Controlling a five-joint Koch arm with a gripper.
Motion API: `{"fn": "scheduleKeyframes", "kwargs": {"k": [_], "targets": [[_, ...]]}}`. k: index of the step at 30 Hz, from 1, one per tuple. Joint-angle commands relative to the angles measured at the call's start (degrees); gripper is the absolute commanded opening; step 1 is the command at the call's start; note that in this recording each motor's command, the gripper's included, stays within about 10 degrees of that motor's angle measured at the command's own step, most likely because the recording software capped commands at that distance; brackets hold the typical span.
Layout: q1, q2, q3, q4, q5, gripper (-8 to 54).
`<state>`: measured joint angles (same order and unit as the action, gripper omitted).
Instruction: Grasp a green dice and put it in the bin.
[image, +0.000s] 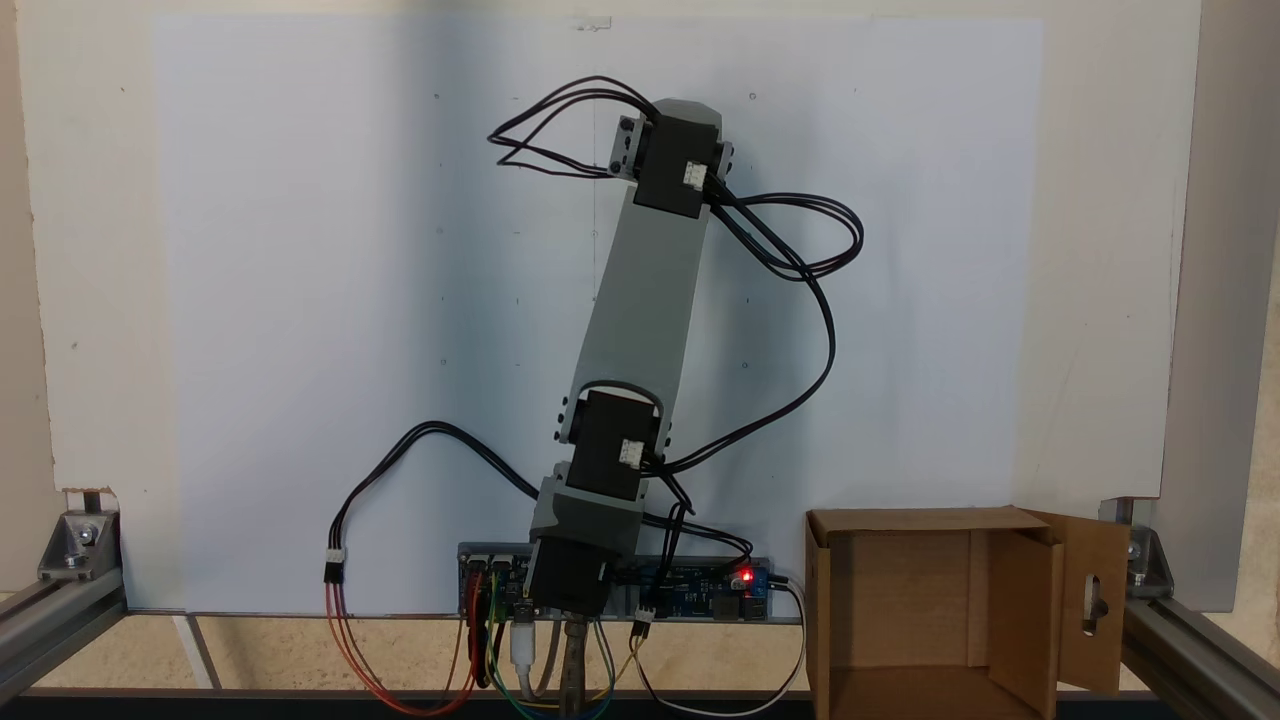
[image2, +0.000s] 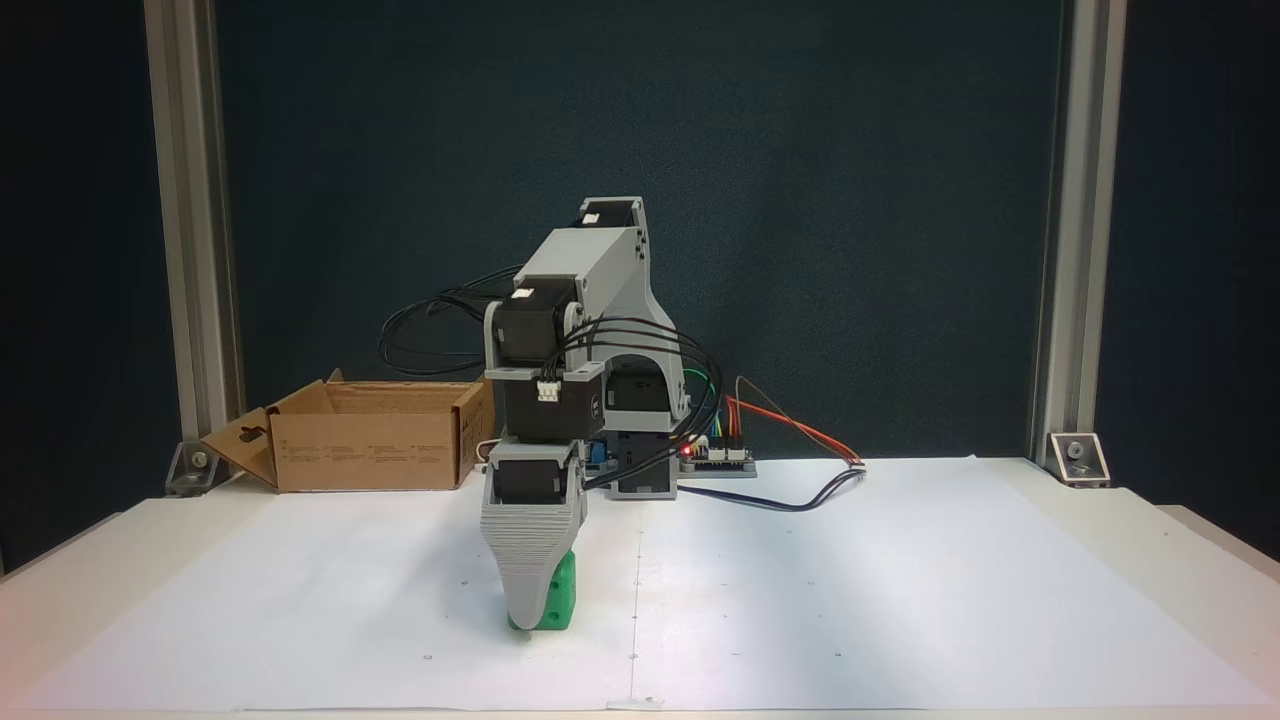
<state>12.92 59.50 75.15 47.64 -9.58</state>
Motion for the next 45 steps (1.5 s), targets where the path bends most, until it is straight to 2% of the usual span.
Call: {"fn": "scheduleKeyframes", "kwargs": {"k": [1, 6, 11, 16, 24, 31, 41, 43, 45], "targets": [[-0.79, 0.26, -0.79, -0.26, -2.64, 29.4], [-0.79, 0.26, -0.53, -0.26, -2.64, 11.7], [-0.79, 0.97, -0.53, 0.0, -2.2, 11.5], [-0.44, 11.25, -0.88, 1.85, -0.62, 11.5], [-0.62, 26.72, -11.07, 19.6, 0.44, 11.5], [2.72, 32.26, -13.54, 27.07, 0.26, 11.5], [39.36, 34.8, -14.68, 26.98, -1.23, 11.5], [49.13, 34.8, -16.0, 26.81, -4.75, 11.5], [59.75, 34.1, -16.52, 26.63, -13.34, 11.5]]}}
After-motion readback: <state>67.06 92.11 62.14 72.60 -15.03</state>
